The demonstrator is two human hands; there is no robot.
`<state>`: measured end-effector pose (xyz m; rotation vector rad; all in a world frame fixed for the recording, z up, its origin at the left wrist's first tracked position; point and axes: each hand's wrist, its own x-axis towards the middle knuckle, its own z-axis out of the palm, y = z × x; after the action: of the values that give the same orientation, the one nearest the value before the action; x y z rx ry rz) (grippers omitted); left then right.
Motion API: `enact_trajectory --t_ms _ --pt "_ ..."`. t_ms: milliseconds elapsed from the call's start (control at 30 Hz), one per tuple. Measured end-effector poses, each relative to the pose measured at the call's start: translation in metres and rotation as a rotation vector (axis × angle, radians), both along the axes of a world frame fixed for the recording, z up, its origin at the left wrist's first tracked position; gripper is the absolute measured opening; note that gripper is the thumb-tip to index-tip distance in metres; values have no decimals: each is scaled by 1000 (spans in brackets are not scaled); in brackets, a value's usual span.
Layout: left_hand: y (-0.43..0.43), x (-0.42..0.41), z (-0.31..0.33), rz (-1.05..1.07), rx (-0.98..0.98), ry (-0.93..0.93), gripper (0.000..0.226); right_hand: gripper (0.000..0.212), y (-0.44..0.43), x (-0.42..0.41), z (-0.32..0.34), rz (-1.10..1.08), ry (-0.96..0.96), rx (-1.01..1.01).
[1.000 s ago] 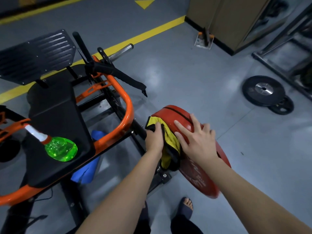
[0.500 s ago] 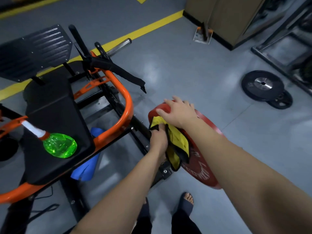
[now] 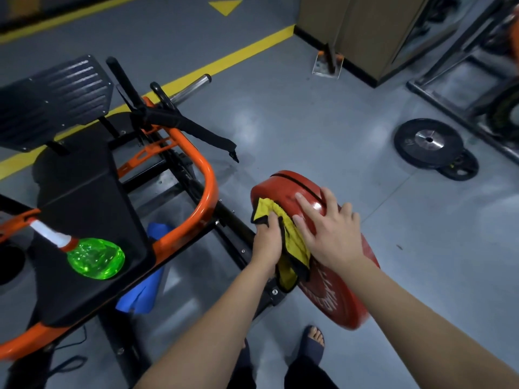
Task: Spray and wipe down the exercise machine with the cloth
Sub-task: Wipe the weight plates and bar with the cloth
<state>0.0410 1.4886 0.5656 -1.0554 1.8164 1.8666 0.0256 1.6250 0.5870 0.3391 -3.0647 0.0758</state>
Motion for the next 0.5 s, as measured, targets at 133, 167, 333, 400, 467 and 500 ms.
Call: enact_trajectory --t_ms 133,167,333,400,467,500 --pt "-2 1 -4 -61 -126 2 60 53 -38 -42 7 -3 -152 100" --pt "-2 3 -6 -72 -162 -3 55 53 -49 -54 6 5 -213 120" --pt "9 6 -16 19 -214 11 53 62 -88 -108 7 82 -548 66" --pt "11 -2 -23 91 -232 -13 66 71 -71 -101 19 69 -557 -62" --pt "10 -11 -21 162 -201 -38 87 77 -32 -68 26 59 -474 -69" --pt "8 -16 -19 189 -182 -51 91 80 -10 -45 26 57 -404 -49"
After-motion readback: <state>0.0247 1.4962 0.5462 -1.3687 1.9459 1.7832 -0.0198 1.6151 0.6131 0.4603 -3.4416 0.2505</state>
